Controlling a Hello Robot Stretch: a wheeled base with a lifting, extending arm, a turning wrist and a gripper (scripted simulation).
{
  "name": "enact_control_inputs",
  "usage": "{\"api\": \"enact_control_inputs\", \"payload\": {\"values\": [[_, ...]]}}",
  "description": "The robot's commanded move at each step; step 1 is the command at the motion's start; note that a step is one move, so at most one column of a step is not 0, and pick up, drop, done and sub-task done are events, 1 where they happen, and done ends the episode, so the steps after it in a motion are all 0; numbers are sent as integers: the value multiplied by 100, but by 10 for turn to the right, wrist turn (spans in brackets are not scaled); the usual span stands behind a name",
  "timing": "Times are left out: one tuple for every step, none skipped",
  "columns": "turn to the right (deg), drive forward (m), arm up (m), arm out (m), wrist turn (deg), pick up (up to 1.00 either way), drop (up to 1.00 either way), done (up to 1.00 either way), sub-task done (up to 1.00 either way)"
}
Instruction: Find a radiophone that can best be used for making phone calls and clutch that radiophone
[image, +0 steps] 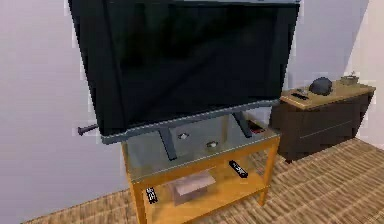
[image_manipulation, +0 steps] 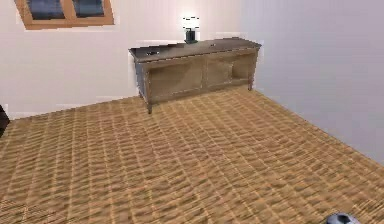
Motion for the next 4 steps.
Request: {"api": "enact_control_inputs", "payload": {"values": [[0, 55, 0, 0, 0, 0, 0, 0, 0], [-450, 0, 0, 0, 0, 0, 0, 0, 0], [-120, 0, 0, 0, 0, 0, 0, 0, 0], [0, 0, 50, 0, 0, 0, 0, 0, 0]]}}
